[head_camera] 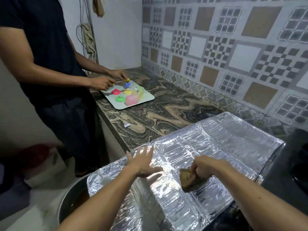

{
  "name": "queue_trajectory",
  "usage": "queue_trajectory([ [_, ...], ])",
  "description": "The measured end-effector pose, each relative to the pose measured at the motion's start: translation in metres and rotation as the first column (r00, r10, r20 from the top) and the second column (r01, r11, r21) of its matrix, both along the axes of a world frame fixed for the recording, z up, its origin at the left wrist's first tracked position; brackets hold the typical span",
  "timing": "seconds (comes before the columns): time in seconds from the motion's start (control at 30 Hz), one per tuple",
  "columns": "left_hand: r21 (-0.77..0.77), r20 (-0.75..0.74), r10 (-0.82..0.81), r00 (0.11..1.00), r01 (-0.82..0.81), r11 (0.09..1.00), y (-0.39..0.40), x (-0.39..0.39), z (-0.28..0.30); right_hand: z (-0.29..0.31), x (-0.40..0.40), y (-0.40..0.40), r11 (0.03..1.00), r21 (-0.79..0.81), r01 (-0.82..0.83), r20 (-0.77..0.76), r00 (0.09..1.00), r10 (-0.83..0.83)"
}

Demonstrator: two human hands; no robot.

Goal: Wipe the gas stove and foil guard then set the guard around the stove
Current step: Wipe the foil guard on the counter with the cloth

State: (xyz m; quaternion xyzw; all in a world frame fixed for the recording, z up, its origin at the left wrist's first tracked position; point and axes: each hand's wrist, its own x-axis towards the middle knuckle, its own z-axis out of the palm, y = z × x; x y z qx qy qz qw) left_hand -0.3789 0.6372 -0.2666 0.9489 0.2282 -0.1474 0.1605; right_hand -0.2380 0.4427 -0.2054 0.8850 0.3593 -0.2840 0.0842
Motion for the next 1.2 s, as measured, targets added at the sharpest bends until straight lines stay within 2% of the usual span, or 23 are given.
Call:
queue_trajectory([
  [0.1, 0.056, -0.089, 0.018, 0.996, -0.013, 0.998, 0.025, -0.023, -0.005, 0.0, -0.007, -0.002, 0.999, 0.017, -0.027, -0.041, 0.999, 0.028],
  [0.23, -0.009, -0.133, 0.006, 0.991, -0.007, 1.0, 0.035, -0.029, -0.002, -0.004, -0.006, -0.005, 0.988, -0.024, -0.149, 0.011, 0.989, 0.15],
  [0.4, -0.016, -0.163, -0.002, 0.987, 0.0, 1.0, 0.034, -0.027, 0.002, 0.003, 0.014, 0.002, 0.998, 0.032, -0.052, -0.073, 0.996, 0.054],
  [0.43, -0.011, -0.171, -0.007, 0.985, 0.005, 1.0, 0.035, -0.027, 0.004, 0.008, 0.02, 0.007, 0.996, 0.083, -0.024, -0.053, 0.998, 0.029],
  [0.5, -0.009, -0.194, -0.023, 0.981, 0.022, 1.0, 0.036, -0.025, 0.008, 0.014, 0.03, 0.017, 0.954, 0.292, 0.074, 0.009, 0.997, -0.08],
  [0.57, -0.018, -0.209, -0.032, 0.977, 0.029, 0.999, 0.036, -0.023, 0.01, 0.012, 0.035, 0.027, 0.848, 0.506, 0.16, 0.071, 0.972, -0.226],
  [0.63, -0.017, -0.219, -0.034, 0.975, 0.031, 0.999, 0.035, -0.022, 0.012, 0.002, 0.033, 0.039, 0.765, 0.619, 0.178, 0.144, 0.931, -0.334],
  [0.7, -0.021, -0.219, -0.033, 0.975, 0.029, 0.999, 0.035, -0.022, 0.012, -0.015, 0.024, 0.049, 0.802, 0.575, 0.161, 0.155, 0.941, -0.3],
  [0.8, -0.02, -0.232, -0.029, 0.972, 0.025, 0.999, 0.035, -0.021, 0.013, -0.043, -0.002, 0.061, 0.899, 0.434, 0.052, 0.115, 0.987, -0.112],
  [0.87, -0.016, -0.251, -0.025, 0.968, 0.021, 1.0, 0.036, -0.018, 0.015, -0.05, -0.019, 0.059, 0.89, 0.454, 0.049, 0.089, 0.991, -0.101],
  [0.93, -0.019, -0.27, -0.019, 0.963, 0.015, 1.0, 0.037, -0.015, 0.017, -0.04, -0.031, 0.053, 0.9, 0.429, 0.078, -0.014, 0.997, -0.08],
  [1.07, -0.031, -0.267, -0.017, 0.963, 0.009, 0.999, 0.036, -0.015, 0.012, 0.0, -0.027, 0.034, 0.975, 0.219, 0.031, -0.283, 0.958, 0.034],
  [1.13, -0.035, -0.264, -0.017, 0.964, 0.008, 0.999, 0.037, -0.016, 0.011, 0.019, -0.011, 0.033, 0.966, 0.246, 0.086, -0.299, 0.954, -0.009],
  [1.2, -0.04, -0.258, -0.018, 0.966, 0.008, 0.999, 0.036, -0.016, 0.011, 0.027, 0.008, 0.038, 0.885, 0.415, 0.211, -0.238, 0.964, -0.118],
])
